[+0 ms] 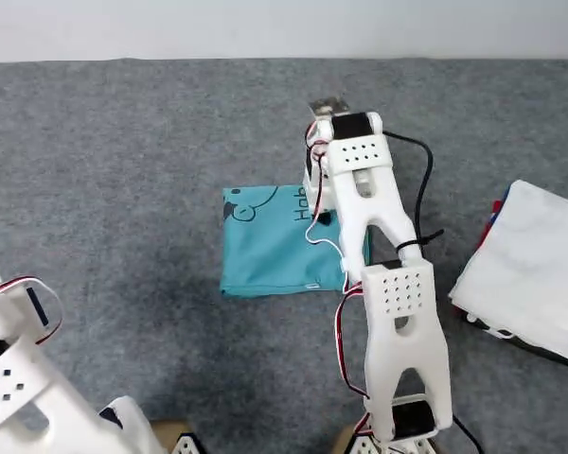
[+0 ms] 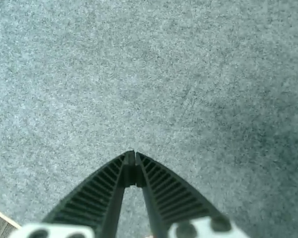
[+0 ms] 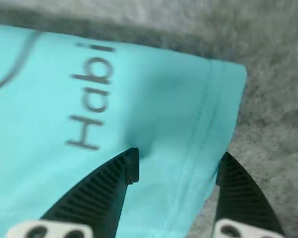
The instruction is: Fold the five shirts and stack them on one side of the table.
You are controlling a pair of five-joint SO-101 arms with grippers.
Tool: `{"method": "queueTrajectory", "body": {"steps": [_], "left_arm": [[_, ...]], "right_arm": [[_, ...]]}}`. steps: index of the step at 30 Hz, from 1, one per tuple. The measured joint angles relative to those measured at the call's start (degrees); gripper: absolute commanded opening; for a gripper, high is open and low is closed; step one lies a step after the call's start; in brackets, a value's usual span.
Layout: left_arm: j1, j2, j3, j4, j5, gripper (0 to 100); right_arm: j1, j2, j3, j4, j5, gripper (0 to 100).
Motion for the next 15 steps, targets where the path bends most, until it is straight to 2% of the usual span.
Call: {"method": "queueTrajectory", "body": {"steps": [8, 13, 15], "left_arm": [[0.00, 0.00, 0.09, 0.00, 0.00, 0], [0.00, 0.00, 0.09, -1.23, 0.00, 0], [0.00, 0.00, 0.09, -1.49, 0.00, 0]], "right_arm": [[-0.53, 5.80, -0.88, -0.18, -1.85, 24.3], [-0.70, 6.77, -1.85, -0.18, -1.85, 3.2], [-0.44, 7.12, -2.81, 0.00, -1.85, 1.3]]}}
